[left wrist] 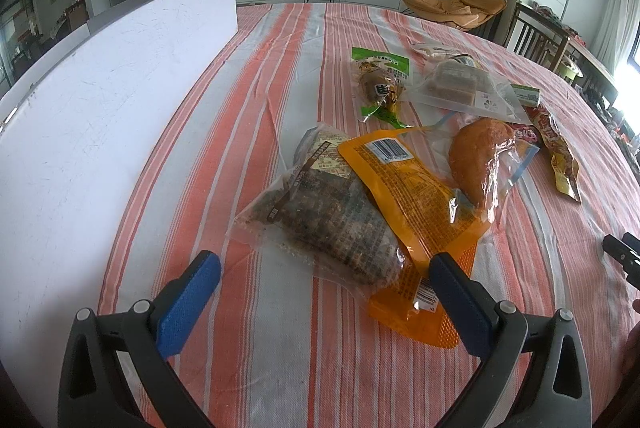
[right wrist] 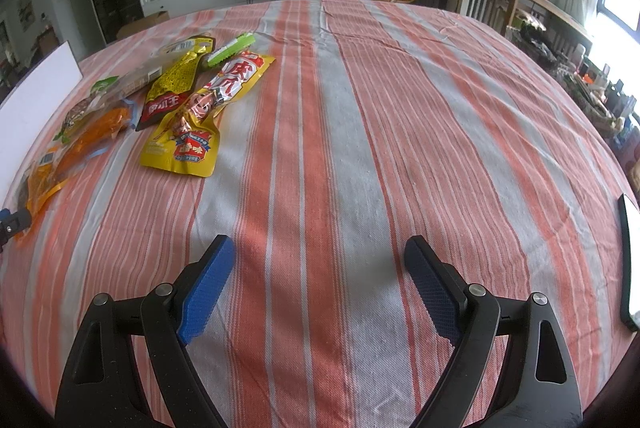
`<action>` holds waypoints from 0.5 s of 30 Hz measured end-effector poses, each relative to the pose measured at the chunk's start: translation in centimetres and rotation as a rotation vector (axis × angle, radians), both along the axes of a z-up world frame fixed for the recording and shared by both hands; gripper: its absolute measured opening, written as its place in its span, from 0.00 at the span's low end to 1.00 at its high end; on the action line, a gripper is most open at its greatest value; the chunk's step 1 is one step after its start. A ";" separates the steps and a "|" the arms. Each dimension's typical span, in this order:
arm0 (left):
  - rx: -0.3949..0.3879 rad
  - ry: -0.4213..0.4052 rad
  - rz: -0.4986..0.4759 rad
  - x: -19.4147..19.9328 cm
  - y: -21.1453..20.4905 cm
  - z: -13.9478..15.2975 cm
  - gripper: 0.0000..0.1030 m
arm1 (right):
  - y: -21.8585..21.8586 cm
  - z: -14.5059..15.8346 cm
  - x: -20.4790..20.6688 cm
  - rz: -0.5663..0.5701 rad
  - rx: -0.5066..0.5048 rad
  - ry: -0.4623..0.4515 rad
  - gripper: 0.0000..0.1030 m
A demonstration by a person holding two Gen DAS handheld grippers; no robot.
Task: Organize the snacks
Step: 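Move the left tool back over the remaining snack packets, then grasp the orange-labelled jerky bag with the left tool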
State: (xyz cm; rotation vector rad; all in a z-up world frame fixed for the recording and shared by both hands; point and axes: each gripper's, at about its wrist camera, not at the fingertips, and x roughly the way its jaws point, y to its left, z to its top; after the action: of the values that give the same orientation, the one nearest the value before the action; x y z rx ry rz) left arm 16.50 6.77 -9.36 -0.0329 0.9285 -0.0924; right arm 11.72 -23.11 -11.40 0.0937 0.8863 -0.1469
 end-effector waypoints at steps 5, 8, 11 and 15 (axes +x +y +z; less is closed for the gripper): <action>0.005 0.001 0.000 0.0 -0.1 0.0 1.00 | 0.0 0.0 0.0 0.000 0.001 0.000 0.87; 0.011 0.003 0.000 0.1 -0.1 0.0 1.00 | 0.1 0.0 0.0 0.000 0.001 0.000 0.87; 0.027 0.008 -0.009 0.0 -0.2 0.0 1.00 | 0.0 0.0 0.0 -0.001 0.001 0.000 0.87; 0.049 0.034 -0.043 -0.6 -0.1 0.0 1.00 | 0.0 0.0 0.0 -0.001 0.001 -0.001 0.87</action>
State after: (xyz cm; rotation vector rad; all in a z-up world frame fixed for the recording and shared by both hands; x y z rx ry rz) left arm 15.85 6.67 -9.36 0.0309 0.9657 -0.1092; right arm 11.69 -23.08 -11.36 0.0954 0.8859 -0.1475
